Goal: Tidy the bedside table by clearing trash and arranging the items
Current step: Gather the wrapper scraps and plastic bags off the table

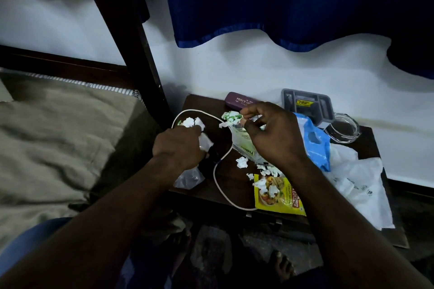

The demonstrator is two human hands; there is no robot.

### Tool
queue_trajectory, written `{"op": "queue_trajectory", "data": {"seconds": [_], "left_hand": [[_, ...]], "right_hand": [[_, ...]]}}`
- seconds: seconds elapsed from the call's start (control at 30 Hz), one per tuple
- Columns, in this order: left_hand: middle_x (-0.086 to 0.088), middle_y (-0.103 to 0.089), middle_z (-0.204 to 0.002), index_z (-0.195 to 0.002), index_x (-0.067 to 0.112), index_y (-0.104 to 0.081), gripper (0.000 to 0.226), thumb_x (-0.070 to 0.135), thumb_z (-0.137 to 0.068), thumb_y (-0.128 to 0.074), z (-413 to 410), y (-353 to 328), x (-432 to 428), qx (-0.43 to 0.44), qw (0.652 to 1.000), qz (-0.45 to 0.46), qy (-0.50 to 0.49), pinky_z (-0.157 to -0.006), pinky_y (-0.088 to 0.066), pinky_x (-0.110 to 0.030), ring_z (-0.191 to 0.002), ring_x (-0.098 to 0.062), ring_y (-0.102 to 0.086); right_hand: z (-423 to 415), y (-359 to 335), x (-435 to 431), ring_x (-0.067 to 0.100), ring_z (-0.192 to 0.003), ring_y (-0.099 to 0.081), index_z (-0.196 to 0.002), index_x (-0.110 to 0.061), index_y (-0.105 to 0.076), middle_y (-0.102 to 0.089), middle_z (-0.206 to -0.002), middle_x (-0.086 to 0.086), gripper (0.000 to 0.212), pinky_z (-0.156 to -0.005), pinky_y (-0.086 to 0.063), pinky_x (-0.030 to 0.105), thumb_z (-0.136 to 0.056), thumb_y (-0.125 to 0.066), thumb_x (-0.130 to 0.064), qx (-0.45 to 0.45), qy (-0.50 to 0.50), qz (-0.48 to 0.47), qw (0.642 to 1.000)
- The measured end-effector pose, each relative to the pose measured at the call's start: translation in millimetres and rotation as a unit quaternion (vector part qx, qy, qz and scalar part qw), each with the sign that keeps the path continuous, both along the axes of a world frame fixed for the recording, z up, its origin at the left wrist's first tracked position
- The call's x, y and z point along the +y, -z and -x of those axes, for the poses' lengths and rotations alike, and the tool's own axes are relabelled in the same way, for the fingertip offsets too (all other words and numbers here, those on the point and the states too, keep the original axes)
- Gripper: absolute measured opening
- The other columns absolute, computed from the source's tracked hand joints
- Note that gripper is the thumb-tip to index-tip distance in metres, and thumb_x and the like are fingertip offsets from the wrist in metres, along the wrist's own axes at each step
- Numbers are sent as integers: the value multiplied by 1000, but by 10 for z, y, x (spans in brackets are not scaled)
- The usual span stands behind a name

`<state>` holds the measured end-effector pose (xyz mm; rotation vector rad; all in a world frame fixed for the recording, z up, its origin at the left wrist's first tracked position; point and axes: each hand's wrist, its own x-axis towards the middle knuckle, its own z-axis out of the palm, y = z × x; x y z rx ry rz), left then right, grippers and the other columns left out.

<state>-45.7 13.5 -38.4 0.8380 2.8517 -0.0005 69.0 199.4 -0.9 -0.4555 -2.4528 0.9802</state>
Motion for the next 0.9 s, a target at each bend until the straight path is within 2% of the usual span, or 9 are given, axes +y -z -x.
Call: {"op": "queue_trajectory", "data": {"seconds": [0.07,0.17,0.37,0.5,0.63,0.73,0.9], "left_hand": [[1,-69,-122,-126,41,-60,43,55,-86,-59,-36,7,19,-1,1000,10,20,-77,-51,-37,-106,-29,-69],[2,-68,-121,-118,37,-66,31,43,-90,-56,-112,29,65,3,1000,12,22,-78,-53,-38,-106,-28,-70],[1,-65,-122,-120,33,-68,34,39,-87,-63,-157,85,97,25,999,17,12,-79,-54,-39,-108,-27,-68],[-1,-62,-124,-121,30,-68,31,36,-93,-57,-180,99,112,42,999,11,16,-79,-52,-38,-113,-29,-63],[-3,-59,-125,-121,30,-69,32,42,-96,-53,-211,101,143,39,999,-5,24,-80,-50,-39,-116,-30,-57],[-3,-57,-129,-120,31,-69,34,48,-95,-53,-206,89,141,15,1000,-16,13,-84,-51,-42,-121,-31,-54],[3,-57,-134,-126,31,-65,36,34,-90,-61,-180,110,124,5,999,-26,18,-90,-52,-43,-125,-29,-51]], "right_hand": [[7,14,0,-1,-80,-66,-100,-29,-75,-72,-94,-23,14,-75,-52,18,-87,-75,-23,2,-1,1,1000],[20,42,-12,-1,-79,-65,-99,-30,-75,-73,-95,-22,14,-77,-54,24,-87,-74,-25,4,-4,-3,1000],[50,89,-7,-3,-82,-64,-97,-32,-73,-73,-95,-22,12,-75,-51,18,-85,-72,-29,8,-6,-17,1000],[61,107,-7,-5,-82,-64,-96,-33,-73,-72,-95,-21,10,-72,-45,11,-86,-72,-32,3,-9,-25,1000],[65,111,-18,-9,-83,-62,-95,-35,-73,-72,-94,-22,10,-70,-38,3,-86,-73,-30,0,-9,-32,999],[69,107,-20,-8,-84,-62,-95,-36,-73,-72,-93,-24,11,-70,-39,3,-86,-73,-29,0,-9,-35,999],[88,100,-33,-6,-82,-64,-94,-36,-73,-73,-92,-23,11,-70,-43,10,-85,-73,-29,4,-8,-34,999]]}}
